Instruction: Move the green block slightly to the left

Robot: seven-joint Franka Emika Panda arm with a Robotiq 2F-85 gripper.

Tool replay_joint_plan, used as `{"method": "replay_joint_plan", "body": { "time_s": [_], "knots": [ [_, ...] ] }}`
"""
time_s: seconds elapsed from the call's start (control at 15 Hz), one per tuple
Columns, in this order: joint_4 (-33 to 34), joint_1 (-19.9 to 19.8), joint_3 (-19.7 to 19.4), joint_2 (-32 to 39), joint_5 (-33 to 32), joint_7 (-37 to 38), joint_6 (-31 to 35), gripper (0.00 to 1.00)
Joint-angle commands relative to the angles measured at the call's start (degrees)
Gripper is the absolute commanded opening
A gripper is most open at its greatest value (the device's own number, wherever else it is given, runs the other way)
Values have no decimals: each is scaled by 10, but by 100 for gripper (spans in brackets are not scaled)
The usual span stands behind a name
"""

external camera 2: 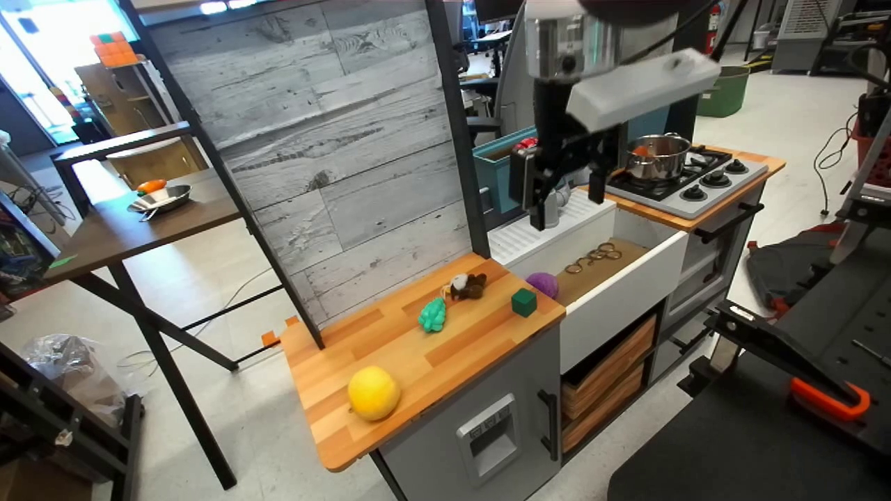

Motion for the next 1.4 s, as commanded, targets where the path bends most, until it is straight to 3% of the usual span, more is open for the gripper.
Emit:
{"method": "replay_joint_plan", "body": {
  "time_s": [0.0, 0.27, 1.07, 1.2, 1.33],
  "knots": [
    [81, 68, -56, 102, -4, 41, 51, 100],
    [145, 88, -60, 173, 26, 28, 40, 100],
    [292, 78, -47, 303, 62, -2, -24, 100],
    [306, 80, -49, 314, 60, -5, -31, 72],
    [319, 81, -50, 321, 59, -3, -39, 56]
  ]
}}
